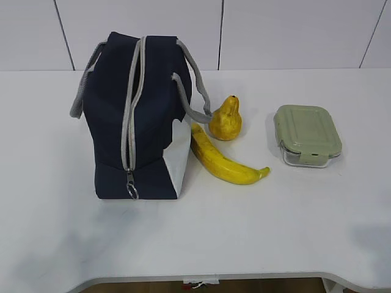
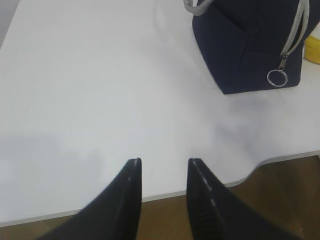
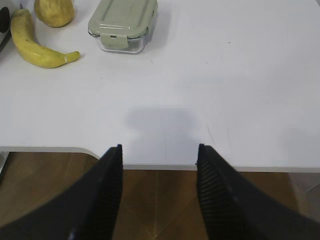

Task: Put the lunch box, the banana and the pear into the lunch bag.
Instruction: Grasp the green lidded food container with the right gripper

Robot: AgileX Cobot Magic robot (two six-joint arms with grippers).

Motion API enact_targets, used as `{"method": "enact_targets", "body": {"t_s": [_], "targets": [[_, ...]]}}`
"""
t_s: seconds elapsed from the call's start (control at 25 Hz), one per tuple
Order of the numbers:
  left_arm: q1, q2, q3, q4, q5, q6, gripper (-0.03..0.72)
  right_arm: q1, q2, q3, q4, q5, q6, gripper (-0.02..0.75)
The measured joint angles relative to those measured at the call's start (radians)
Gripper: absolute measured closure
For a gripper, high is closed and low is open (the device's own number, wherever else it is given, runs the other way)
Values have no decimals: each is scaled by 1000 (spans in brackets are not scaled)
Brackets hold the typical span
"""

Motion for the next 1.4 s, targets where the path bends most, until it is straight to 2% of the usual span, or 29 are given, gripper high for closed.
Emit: {"method": "enact_targets", "body": {"t_s": [1.0, 1.16, 1.4], "targets": [[0, 0, 0, 0, 0, 0, 453, 0, 0, 0, 0, 0, 0, 342], [0, 0, 0, -20, 0, 0, 453, 0, 0, -23, 0, 41, 39, 342], [0, 0, 0, -57, 0, 0, 453, 0, 148, -99, 15, 87, 74, 342]]}}
